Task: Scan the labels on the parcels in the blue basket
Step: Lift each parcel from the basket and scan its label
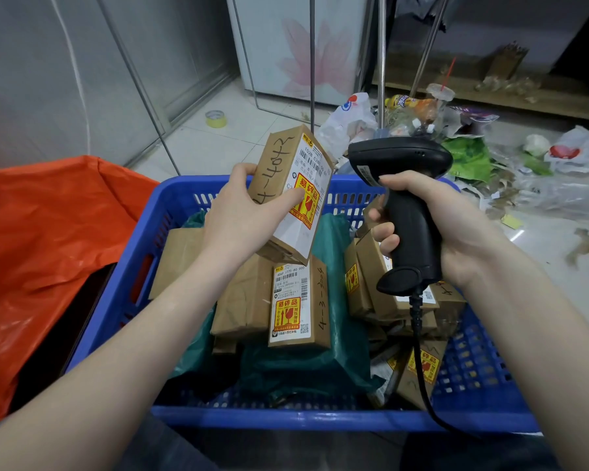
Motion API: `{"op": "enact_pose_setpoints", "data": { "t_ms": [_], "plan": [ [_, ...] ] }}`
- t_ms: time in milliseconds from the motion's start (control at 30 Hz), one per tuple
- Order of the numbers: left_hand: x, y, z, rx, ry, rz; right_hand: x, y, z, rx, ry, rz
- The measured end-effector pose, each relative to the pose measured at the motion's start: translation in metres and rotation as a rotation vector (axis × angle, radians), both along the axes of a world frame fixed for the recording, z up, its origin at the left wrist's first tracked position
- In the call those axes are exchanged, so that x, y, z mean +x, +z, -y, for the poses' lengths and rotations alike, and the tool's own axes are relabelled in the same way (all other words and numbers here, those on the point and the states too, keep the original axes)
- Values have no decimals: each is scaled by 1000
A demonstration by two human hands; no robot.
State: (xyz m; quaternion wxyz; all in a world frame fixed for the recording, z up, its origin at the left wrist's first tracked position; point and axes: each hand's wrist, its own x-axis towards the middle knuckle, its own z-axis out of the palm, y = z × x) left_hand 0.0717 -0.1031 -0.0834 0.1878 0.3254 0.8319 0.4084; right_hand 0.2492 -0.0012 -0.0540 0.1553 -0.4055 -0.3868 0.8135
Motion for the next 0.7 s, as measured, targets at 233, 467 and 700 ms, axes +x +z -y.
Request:
{"op": "enact_pose_setpoints", "data": {
  "t_ms": [233,467,700],
  "plan": [
    [-2,-2,-1,10,-9,-12,0,0,0,7,4,5],
    [-2,-3,0,14,-5,-26,1,0,0,8,0,9],
    [-2,-4,-1,8,9,-43,1,0,0,-1,17,4]
  ]
}}
